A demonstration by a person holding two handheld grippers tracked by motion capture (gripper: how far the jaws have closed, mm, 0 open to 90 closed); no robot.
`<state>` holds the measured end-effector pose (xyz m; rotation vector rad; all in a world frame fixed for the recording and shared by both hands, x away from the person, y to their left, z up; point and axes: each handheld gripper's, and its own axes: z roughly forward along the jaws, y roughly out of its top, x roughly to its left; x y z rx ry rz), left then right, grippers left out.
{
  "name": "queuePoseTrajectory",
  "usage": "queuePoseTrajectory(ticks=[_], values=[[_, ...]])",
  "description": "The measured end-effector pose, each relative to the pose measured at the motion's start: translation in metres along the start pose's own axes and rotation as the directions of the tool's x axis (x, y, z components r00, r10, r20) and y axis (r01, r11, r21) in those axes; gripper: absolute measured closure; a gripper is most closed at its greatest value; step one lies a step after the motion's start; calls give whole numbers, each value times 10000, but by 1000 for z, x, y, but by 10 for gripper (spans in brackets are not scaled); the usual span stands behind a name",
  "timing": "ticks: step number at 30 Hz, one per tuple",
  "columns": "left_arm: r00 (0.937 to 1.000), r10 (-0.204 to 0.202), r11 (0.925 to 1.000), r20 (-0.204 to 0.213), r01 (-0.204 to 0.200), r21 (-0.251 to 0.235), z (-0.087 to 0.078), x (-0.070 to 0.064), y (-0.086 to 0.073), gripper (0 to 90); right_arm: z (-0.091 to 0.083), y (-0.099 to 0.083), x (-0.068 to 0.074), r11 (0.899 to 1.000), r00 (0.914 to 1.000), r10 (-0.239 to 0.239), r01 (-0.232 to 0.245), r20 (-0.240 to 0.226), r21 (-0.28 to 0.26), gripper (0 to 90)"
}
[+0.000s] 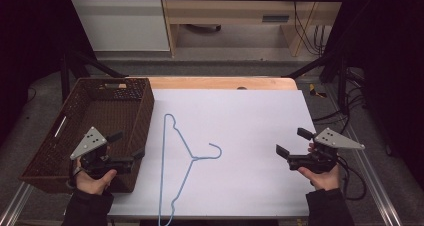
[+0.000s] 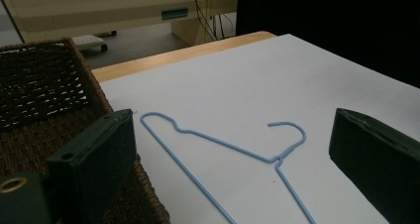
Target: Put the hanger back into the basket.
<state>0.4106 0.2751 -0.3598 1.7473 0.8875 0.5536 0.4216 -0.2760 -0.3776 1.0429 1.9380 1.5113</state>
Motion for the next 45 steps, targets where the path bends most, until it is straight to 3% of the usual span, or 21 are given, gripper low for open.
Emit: queuePoseTrajectory(ticks=[16,26,34,35,36,38,39,41,45], values=[[9987,240,9986,455,-261,466,18,-32,8,72,3,1,5,9999,10000,-48,49,-81,112,20],[9961,497,9875,727,-599,1455,43,-54,-1,102,6,3,12,9996,9998,-105,108,-140,245,21],[9931,586,9651,1020,-824,2487,64,-67,-12,158,9,2,13,9993,9998,-165,169,-135,325,20],[9915,628,9572,1142,-922,2745,69,-70,-15,181,9,2,13,9991,9997,-201,207,-156,374,21],[9915,628,9572,1142,-922,2745,69,-70,-15,194,9,2,13,9991,9997,-201,207,-156,374,21],[9904,654,9496,1216,-992,2974,73,-73,-18,208,11,1,14,9990,9997,-182,188,-153,414,20],[9895,663,9409,1284,-1049,3222,78,-75,-20,210,12,1,15,9990,9998,-145,152,-163,431,20],[9894,637,9372,1305,-1042,3330,80,-76,-21,216,12,1,15,9988,9998,-160,167,-154,465,21],[9900,473,9171,1326,-956,3870,91,-78,-24,251,15,-1,17,9979,9995,-245,255,-173,589,20]])
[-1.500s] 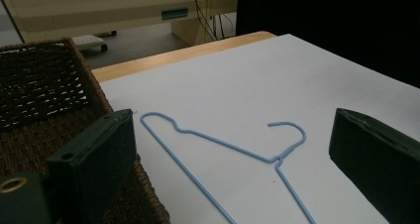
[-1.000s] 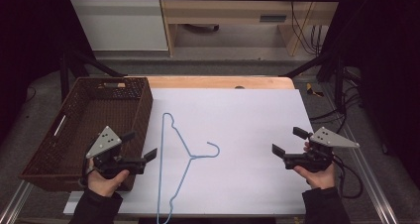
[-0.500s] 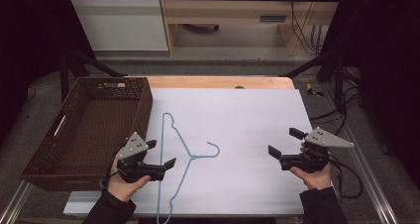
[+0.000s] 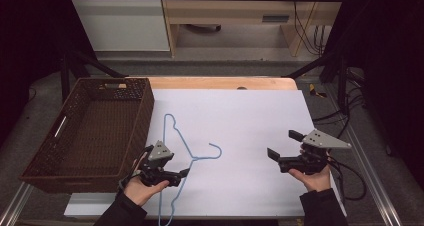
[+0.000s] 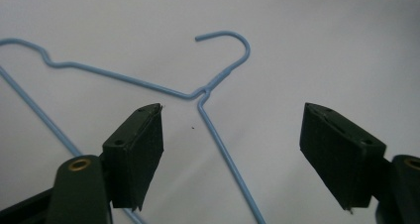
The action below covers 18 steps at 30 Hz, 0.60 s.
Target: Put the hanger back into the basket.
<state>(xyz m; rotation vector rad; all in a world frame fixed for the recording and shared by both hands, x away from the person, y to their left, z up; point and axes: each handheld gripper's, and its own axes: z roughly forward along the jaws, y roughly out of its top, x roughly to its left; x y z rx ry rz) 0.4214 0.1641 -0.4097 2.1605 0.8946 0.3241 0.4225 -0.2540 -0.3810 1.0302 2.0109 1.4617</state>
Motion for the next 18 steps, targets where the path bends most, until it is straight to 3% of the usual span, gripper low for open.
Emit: queuePoseTrajectory(ticks=[7,18], values=[[9998,23,9939,-201,-1,1099,23,-4,3,322,3,0,3,9999,10000,-51,52,-59,101,21],[9991,8,9789,-412,77,2043,46,-7,-4,490,6,-1,4,9998,9999,-101,102,-94,176,20]])
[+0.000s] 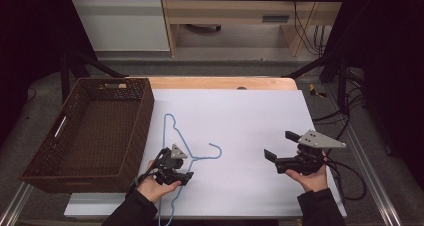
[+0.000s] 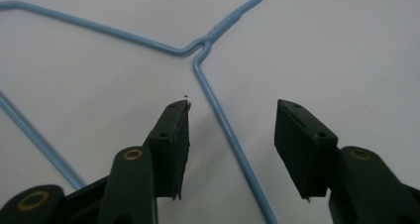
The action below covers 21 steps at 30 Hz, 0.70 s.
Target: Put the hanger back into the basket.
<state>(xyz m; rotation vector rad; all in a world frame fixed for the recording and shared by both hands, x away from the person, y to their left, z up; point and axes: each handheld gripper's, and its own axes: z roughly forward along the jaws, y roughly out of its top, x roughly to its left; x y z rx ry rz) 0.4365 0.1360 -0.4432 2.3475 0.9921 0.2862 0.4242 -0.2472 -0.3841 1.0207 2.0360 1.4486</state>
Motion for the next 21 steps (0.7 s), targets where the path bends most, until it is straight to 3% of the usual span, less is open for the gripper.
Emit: queuePoseTrajectory(ticks=[14,21], values=[[9994,76,9979,-339,-54,649,16,-9,-2,680,2,0,0,10000,10000,-21,21,4,60,21],[9974,-202,9964,-691,258,811,18,-14,0,725,2,-1,1,10000,10000,10,-10,14,90,20]])
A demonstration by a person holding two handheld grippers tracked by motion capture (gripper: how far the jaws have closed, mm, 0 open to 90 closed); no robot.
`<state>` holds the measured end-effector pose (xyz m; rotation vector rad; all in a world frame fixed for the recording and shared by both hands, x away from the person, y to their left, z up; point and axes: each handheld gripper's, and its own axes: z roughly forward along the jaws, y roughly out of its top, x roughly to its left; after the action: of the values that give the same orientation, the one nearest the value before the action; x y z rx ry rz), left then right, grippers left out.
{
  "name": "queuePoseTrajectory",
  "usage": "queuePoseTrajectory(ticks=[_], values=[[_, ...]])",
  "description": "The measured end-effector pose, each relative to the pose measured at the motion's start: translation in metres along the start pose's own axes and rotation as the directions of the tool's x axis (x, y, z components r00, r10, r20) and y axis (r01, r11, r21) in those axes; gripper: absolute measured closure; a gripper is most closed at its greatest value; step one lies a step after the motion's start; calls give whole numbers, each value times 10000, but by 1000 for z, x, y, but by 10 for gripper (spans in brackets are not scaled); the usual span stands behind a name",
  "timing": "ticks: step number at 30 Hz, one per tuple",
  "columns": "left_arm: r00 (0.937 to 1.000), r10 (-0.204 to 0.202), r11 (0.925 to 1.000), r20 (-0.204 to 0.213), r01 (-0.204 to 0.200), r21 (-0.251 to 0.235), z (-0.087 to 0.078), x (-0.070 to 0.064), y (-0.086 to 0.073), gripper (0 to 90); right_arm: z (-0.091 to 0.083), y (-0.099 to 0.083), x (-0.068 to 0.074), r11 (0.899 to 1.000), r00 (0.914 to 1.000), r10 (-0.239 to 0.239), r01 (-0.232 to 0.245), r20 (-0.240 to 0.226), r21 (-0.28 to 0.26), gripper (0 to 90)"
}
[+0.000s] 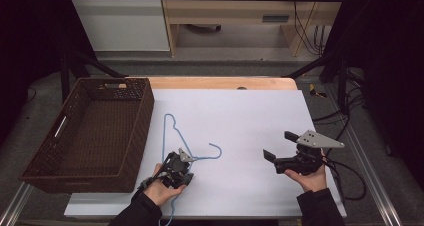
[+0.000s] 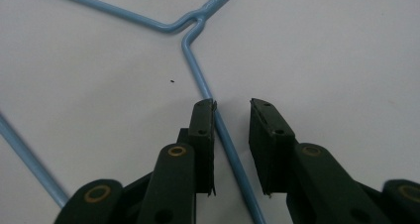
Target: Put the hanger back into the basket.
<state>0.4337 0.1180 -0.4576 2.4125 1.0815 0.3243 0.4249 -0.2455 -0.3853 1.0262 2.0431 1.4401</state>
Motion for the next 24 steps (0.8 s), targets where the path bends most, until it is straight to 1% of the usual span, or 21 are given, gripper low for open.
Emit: queuePoseTrajectory(ticks=[6,8,9,10,14,17,24], values=[[9990,-406,9991,-172,409,146,0,-2,2,758,0,0,0,10000,10000,32,-32,4,1,20],[9983,-534,9984,-237,539,174,0,-1,2,784,0,0,0,10000,10000,30,-30,-9,14,21],[9972,-703,9973,-244,708,172,1,0,3,812,1,0,0,10000,10000,11,-11,5,33,20],[9972,-703,9973,-244,708,172,1,0,3,828,1,0,0,10000,10000,11,-11,5,33,20],[9957,-900,9957,-227,905,196,1,1,3,833,0,0,0,10000,10000,43,-43,-13,27,20],[9953,-910,9956,-322,916,175,1,-1,3,837,0,0,0,10000,10000,73,-72,-24,27,20],[9945,-1031,9946,-175,1033,101,0,2,2,844,0,0,0,10000,10000,64,-64,-22,32,20]])
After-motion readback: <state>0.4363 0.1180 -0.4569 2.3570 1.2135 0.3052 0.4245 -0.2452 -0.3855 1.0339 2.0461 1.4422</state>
